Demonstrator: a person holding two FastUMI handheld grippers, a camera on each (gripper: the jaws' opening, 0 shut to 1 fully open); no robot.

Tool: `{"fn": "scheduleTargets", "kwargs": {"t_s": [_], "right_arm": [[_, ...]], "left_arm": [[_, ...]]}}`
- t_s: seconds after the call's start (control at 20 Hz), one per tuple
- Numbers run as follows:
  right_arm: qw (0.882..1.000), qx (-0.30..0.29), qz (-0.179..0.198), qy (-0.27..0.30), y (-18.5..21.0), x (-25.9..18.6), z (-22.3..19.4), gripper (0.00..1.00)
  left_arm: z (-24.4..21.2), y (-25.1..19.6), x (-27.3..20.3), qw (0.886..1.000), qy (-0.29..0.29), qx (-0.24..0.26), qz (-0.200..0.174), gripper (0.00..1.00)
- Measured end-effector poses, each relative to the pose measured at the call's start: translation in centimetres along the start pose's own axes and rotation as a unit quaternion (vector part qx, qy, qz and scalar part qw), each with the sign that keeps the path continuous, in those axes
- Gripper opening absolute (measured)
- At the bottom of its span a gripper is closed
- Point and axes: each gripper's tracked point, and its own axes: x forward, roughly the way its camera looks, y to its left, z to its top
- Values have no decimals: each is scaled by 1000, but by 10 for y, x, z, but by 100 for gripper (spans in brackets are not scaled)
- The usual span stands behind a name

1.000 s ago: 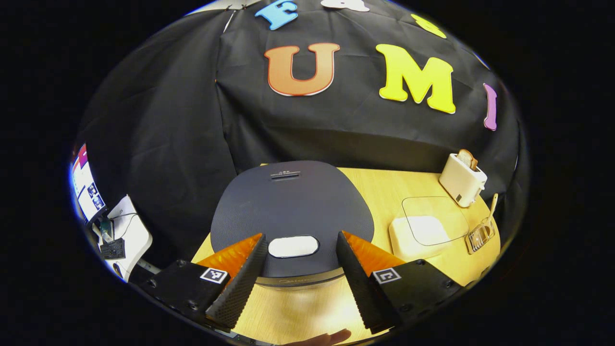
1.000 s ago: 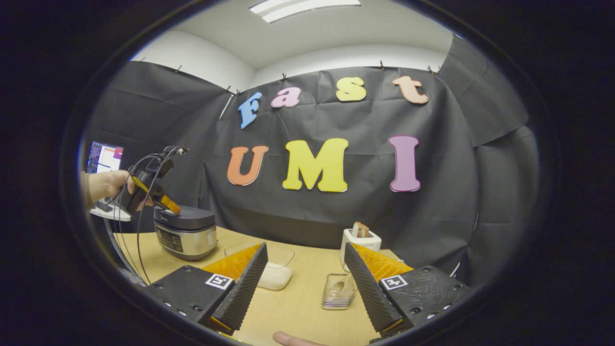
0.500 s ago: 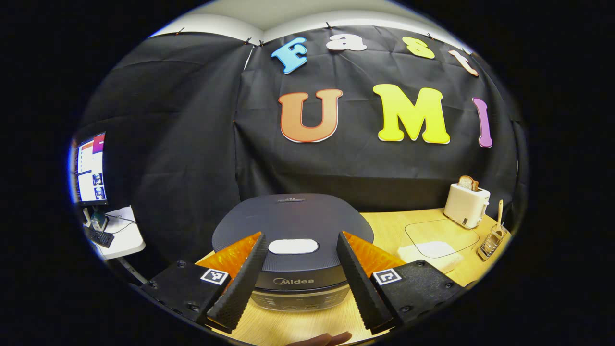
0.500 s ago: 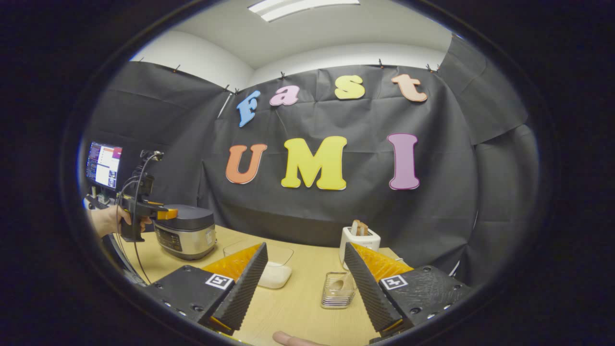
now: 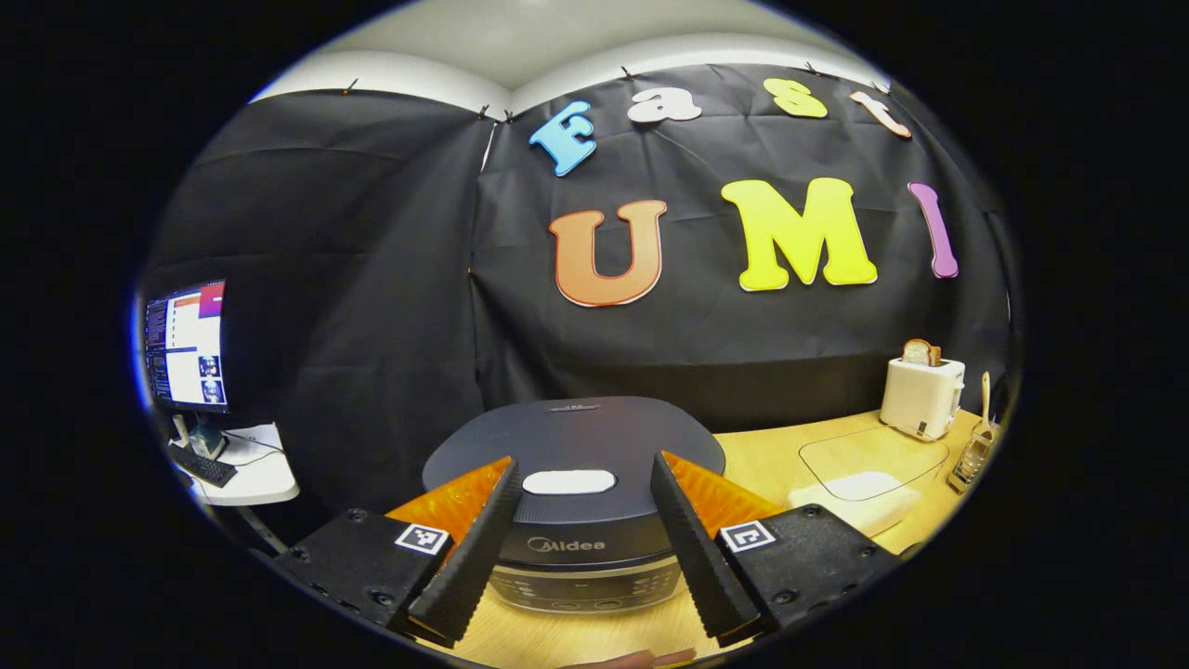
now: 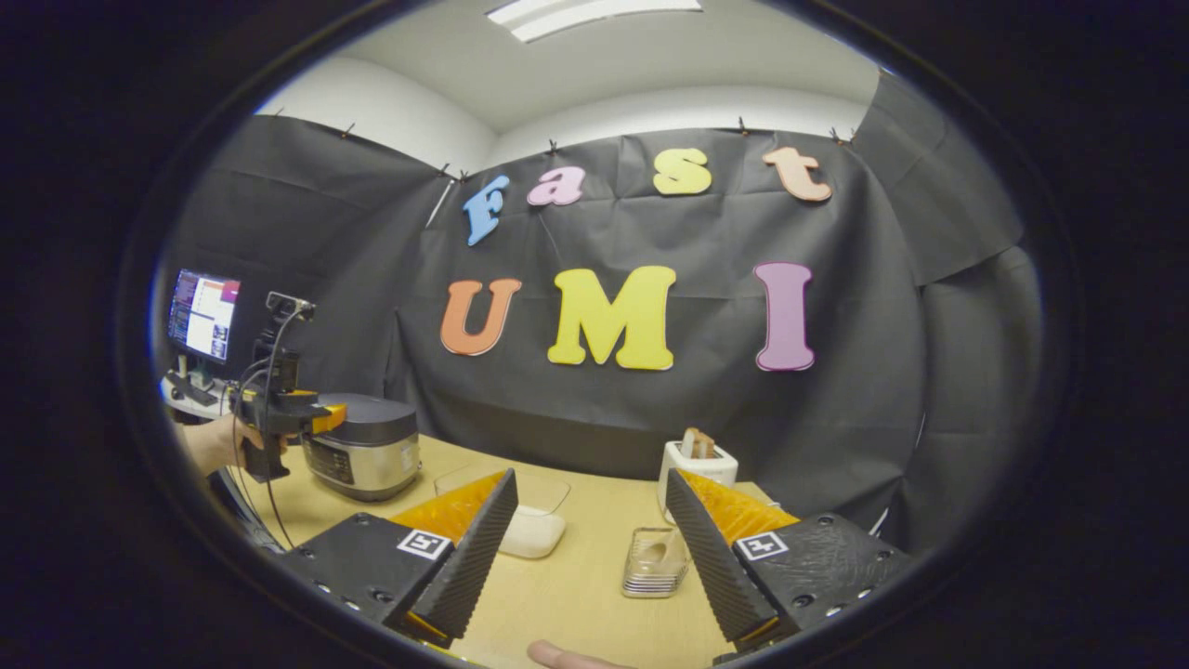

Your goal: Close the left gripper, press the button to open the rice cooker; take a wooden spoon from the chopstick holder with the right hand, scoop a spoonful of rice and pour it into the rice cooker, then put the wooden spoon back into the chopstick holder.

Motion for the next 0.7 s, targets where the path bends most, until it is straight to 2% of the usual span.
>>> {"fn": "scheduleTargets", "kwargs": {"t_s": [0.05, 0.35, 0.5, 0.6, 0.7], "right_arm": [[1000, 3, -1, 0, -1, 1, 0, 95], [999, 31, -32, 21, -18, 5, -6, 95], [994, 69, -60, 56, -31, -2, -11, 95], [992, 89, -69, 64, -33, -9, -8, 95], [990, 90, -89, 61, -42, -12, -5, 95]], "left_arm": [[3, -9, -6, 1000, 8, -11, -11, 88], [59, -23, -55, 999, -22, -35, -22, 89], [71, -26, -88, 998, -20, -46, -28, 88], [76, -36, -109, 997, -19, -56, -51, 88], [71, -35, -131, 997, -12, -61, -55, 88]]}}
